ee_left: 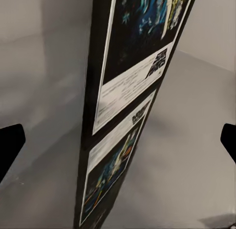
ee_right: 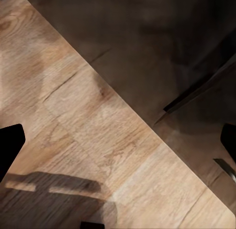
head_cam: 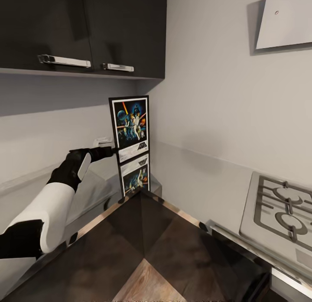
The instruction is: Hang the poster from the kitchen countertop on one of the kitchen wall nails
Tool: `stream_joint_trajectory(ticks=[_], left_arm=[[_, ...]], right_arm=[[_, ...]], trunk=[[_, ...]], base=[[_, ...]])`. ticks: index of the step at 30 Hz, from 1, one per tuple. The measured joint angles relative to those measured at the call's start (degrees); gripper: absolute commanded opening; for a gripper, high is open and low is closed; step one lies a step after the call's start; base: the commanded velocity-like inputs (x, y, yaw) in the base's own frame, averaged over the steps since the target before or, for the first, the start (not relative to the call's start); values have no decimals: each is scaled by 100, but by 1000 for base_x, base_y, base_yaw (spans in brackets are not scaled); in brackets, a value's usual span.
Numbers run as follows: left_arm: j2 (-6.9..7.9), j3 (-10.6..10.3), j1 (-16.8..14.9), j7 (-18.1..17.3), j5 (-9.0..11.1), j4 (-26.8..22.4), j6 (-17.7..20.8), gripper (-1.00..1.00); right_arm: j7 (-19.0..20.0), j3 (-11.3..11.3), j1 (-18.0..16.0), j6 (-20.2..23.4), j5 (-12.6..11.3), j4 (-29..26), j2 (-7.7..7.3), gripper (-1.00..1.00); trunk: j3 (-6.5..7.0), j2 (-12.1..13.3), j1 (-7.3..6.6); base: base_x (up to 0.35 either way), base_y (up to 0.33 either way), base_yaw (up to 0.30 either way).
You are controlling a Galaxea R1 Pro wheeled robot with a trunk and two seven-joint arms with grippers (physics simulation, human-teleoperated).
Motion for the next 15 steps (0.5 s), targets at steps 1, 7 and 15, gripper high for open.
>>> stream_joint_trajectory(ticks=[1,7,15], left_arm=[[13,1,-2,0,0,19,-54,100],[68,18,-17,-10,6,177,-426,100],[121,37,-21,-53,30,213,-830,100]], right_arm=[[0,0,0,0,-1,0,0,100],[0,1,0,0,1,0,0,100],[0,2,0,0,-1,0,0,100]], trunk=[[-9,0,0],[-64,0,0],[-138,0,0]], base=[[0,0,0],[0,0,0],[0,0,0]])
